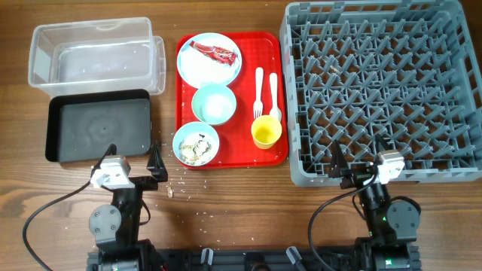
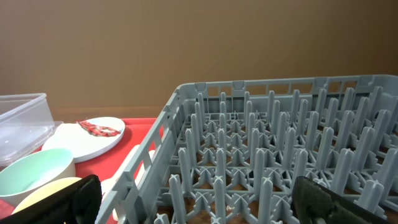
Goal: Sort waste into correct bins and load items into the dishwasher rack
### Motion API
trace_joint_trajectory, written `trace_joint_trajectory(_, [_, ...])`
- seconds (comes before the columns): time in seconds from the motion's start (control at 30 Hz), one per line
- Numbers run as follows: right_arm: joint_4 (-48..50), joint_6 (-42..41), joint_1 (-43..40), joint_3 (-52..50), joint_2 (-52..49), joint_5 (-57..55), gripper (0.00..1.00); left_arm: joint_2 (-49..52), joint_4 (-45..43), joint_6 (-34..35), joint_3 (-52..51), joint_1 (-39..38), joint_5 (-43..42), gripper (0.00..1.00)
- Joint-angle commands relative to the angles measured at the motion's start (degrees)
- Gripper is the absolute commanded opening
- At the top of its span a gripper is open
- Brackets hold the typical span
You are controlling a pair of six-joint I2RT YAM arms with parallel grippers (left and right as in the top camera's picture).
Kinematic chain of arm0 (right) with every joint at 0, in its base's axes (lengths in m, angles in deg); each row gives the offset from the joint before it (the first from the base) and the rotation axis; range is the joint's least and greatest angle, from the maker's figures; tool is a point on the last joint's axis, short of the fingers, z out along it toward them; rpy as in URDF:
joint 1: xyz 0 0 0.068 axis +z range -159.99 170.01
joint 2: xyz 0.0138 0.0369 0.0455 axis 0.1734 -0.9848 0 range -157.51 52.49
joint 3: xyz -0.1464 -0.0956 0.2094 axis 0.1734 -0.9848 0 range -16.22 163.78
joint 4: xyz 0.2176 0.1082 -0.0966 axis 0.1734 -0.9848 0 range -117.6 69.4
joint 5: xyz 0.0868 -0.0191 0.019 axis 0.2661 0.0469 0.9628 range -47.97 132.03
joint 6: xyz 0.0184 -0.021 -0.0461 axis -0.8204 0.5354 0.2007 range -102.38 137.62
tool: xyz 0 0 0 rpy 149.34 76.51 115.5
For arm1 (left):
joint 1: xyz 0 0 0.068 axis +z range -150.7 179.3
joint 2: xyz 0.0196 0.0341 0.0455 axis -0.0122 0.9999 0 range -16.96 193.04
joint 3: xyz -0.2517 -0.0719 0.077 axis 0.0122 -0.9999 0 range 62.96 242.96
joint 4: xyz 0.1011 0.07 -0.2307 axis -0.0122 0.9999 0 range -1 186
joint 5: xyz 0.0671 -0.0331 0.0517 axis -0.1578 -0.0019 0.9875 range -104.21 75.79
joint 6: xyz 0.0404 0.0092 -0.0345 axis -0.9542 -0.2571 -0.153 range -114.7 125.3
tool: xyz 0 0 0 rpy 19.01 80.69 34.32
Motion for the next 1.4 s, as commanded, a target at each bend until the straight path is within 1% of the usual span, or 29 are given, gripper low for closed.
trace_joint_trajectory(0.0, [0.2, 0.5, -0.2, -0.1, 0.2, -0.5, 1.00, -0.3, 0.2, 0.1, -0.3, -0.3, 0.7, 1.00])
trace_joint_trajectory(0.63, [0.2, 0.5, -0.2, -0.1, 0.2, -0.5, 1.00, -0.3, 0.2, 0.1, -0.3, -0.3, 0.7, 1.00])
trace_joint_trajectory(0.67, [1.7, 2.6, -0.2, -0.1, 0.2, -3.0, 1.00, -0.3, 0.2, 0.1, -0.3, -0.3, 0.7, 1.00])
trace_joint_trajectory(0.73, [3.5, 3.1, -0.2, -0.1, 0.2, -4.0, 1.00, -0.3, 0.2, 0.1, -0.3, -0.3, 0.7, 1.00])
trace_joint_trajectory(0.83, [0.5, 3.1, -0.2, -0.1, 0.2, -4.0, 1.00, -0.3, 0.2, 0.1, -0.3, -0.3, 0.7, 1.00])
trace_joint_trajectory(0.87, [0.5, 5.0, -0.2, -0.1, 0.2, -5.2, 1.00, -0.3, 0.2, 0.1, -0.3, -0.3, 0.7, 1.00])
trace_joint_trajectory(0.93, [1.6, 4.3, -0.2, -0.1, 0.2, -6.6, 1.00, -0.3, 0.2, 0.1, -0.3, -0.3, 0.7, 1.00])
trace_joint_trajectory(1.0, [3.5, 0.3, -0.2, -0.1, 0.2, -6.5, 1.00, -0.3, 0.2, 0.1, -0.3, -0.3, 0.7, 1.00])
trace_joint_trajectory(1.07, [6.1, -1.2, -0.2, -0.1, 0.2, -6.5, 1.00, -0.3, 0.2, 0.1, -0.3, -0.3, 0.7, 1.00])
trace_joint_trajectory(1.1, [8.3, -1.2, -0.2, -0.1, 0.2, -6.5, 1.00, -0.3, 0.2, 0.1, -0.3, -0.3, 0.7, 1.00])
trace_joint_trajectory(1.13, [13.0, -1.9, -0.2, 0.1, 0.2, -6.6, 1.00, -0.3, 0.2, 0.1, -0.3, -0.3, 0.7, 1.00])
trace_joint_trajectory(1.17, [15.7, -2.4, -0.2, 0.7, 0.1, -7.3, 1.00, -0.3, 0.2, 0.1, -0.3, -0.3, 0.7, 1.00])
trace_joint_trajectory(1.27, [16.6, -2.4, -0.2, 5.2, -2.3, -9.9, 1.00, -0.3, 0.2, 0.1, -0.3, -0.3, 0.7, 1.00])
trace_joint_trajectory(1.37, [16.7, -0.5, -0.2, 15.2, -12.5, -10.4, 1.00, -0.3, 0.2, 0.1, -0.3, -0.3, 0.7, 1.00])
